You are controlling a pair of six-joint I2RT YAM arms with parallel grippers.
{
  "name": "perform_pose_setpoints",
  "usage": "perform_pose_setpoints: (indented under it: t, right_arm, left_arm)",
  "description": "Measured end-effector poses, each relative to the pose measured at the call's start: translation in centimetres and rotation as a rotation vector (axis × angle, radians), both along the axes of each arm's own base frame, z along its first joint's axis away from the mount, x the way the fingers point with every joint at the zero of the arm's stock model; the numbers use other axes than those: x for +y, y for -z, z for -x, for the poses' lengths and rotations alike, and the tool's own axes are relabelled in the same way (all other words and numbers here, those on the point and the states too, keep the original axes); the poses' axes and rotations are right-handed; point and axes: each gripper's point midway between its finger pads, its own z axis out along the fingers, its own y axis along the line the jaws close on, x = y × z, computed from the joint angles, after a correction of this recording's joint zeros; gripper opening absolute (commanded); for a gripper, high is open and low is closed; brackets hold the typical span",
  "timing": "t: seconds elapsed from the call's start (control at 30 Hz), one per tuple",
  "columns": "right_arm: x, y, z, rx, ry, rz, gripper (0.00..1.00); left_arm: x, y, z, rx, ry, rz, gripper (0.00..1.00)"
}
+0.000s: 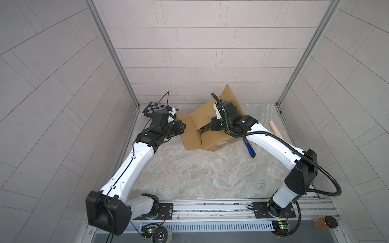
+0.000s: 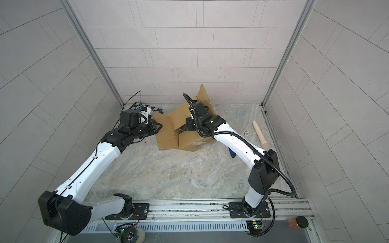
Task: Unpack the express box
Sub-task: 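Lift the clear snack bag up out of the box with the right gripper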
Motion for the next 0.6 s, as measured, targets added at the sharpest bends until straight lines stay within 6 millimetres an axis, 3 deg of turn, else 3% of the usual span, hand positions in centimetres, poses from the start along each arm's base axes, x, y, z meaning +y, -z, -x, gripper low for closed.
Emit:
perform_pose_setpoints:
  t: [0.1,0.3,0.4,0.6]
  right_arm:
    - [2.3,-2.3,1.0,-0.039,-0.054,-0.037,0.0]
    - [8.9,-10.4,5.6,-0.153,-0.261,-0.215,0.0]
    - [9.4,-12.3,6.2,-0.185,-0.287,-0.243,0.0]
    - [7.4,-13.7,5.3,-0.221,-0.244,-0.212,0.0]
  left_arm:
    - [0.2,0.6,0.4,0.038,-0.004,-0.013,0.0]
    - [0.8,3.1,0.9,0.132,-0.034,-0.069,0.0]
    - [1.1,3.2,0.8,0.136,-0.049,-0.07,0.0]
    - [1.0,2.7,0.7,0.126,-0.05,-0.069,0.0]
